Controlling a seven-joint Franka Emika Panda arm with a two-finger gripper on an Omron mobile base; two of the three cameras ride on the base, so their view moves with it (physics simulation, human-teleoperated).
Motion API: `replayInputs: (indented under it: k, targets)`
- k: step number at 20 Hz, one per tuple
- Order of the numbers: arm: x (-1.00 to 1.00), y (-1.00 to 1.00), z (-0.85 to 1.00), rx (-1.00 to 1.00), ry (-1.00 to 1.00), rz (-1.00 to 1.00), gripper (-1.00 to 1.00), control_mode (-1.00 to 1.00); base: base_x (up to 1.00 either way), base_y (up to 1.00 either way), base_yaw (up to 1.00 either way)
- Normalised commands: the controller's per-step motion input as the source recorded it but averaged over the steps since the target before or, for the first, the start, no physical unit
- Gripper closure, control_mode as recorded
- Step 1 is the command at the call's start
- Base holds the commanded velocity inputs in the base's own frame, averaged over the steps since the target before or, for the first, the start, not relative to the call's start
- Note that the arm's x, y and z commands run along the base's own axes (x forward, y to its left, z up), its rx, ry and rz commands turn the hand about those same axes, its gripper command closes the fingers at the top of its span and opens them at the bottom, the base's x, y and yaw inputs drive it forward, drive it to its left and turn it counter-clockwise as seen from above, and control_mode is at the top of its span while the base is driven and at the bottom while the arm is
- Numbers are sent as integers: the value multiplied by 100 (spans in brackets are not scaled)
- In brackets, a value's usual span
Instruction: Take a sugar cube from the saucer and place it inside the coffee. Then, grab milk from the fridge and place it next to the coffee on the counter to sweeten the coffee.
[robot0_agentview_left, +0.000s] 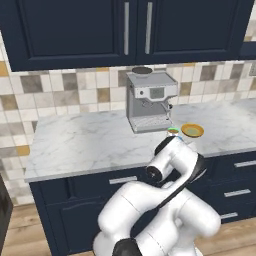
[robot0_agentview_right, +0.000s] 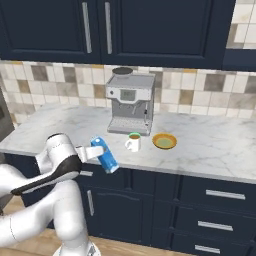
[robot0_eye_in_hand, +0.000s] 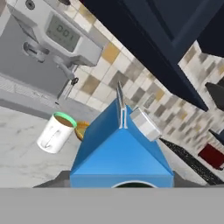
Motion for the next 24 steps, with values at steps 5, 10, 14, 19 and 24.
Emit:
replayInputs:
  k: [5, 10, 14, 19, 24]
  targets:
    - [-18, 100, 15, 42, -61, -6, 100, -100, 0, 0, 0]
    - [-9, 100, 17, 58, -59, -4, 100, -100, 0, 0, 0]
    - [-3, 100, 9, 65, -53, -3, 100, -100, 0, 0, 0]
    - [-1, 79, 8, 84, -23, 1, 100, -100, 0, 0, 0]
    - [0, 21, 0, 100, 6, 17, 100, -100, 0, 0, 0]
